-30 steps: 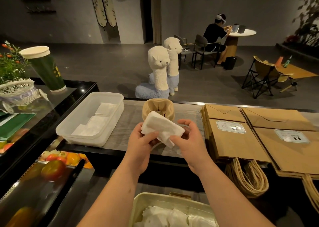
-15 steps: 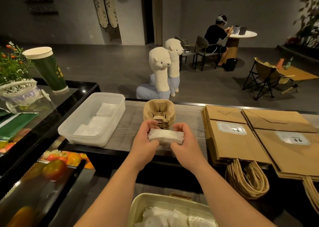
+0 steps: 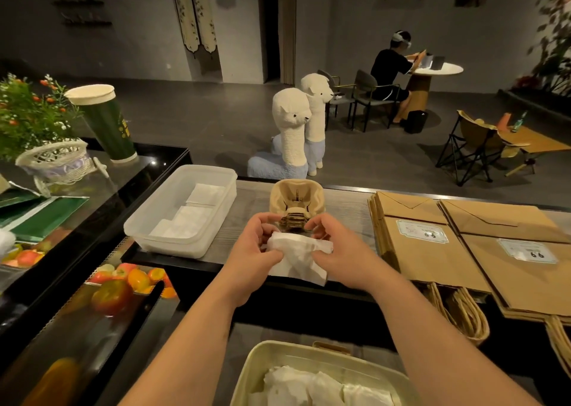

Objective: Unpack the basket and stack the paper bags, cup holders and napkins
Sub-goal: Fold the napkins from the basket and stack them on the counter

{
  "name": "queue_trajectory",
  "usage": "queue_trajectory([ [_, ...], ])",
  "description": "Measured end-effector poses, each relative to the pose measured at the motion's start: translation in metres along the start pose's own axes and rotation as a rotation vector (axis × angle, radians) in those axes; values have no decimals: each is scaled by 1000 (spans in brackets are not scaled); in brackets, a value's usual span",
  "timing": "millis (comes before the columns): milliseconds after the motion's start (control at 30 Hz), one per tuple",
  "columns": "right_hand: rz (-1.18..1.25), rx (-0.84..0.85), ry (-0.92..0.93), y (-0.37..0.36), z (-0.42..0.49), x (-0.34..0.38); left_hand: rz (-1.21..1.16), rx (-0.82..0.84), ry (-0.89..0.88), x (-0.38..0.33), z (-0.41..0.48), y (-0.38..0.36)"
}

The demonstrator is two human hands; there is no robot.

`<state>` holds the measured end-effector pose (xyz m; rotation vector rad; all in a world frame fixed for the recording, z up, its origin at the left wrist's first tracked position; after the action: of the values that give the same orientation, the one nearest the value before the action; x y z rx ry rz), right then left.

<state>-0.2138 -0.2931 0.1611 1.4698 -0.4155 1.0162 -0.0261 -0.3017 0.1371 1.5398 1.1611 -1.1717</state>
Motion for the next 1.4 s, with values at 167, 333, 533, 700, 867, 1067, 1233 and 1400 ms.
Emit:
queue_trajectory([
  [167, -64, 212, 131, 2, 9, 52, -46, -9, 21, -22, -22, 43],
  [333, 12, 462, 144, -17, 31, 85, -12, -34, 55, -34, -40, 84],
  [533, 41, 599, 110, -48, 78, 112, -36, -141, 58, -41, -37, 133],
  [700, 139, 521, 109, -64, 131, 119, -58, -297, 5, -51, -14, 171],
  [867, 149, 213, 70, -58, 198, 107, 546, -566, -192, -42, -5, 199],
  [1067, 97, 351, 91, -90, 254, 99, 1160, -323, -199, -4, 3, 178],
  [1233, -78, 643, 67, -114, 276, 89, 1343, -275, -149, 5, 5, 179],
  [1400, -154, 737, 64, -123, 282, 83, 1392, -235, -94, 4, 7, 178],
])
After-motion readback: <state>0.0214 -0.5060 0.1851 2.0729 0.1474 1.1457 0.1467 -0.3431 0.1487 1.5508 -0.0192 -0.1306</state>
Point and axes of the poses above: each hand's wrist, its own z-axis towards the middle knuckle, its own y-axis out of the back of the hand, x = y × z, the point moved 3 cm from there along z, towards the middle knuckle, and after that the axes turned 11 degrees about y, right-handed, at the moved point
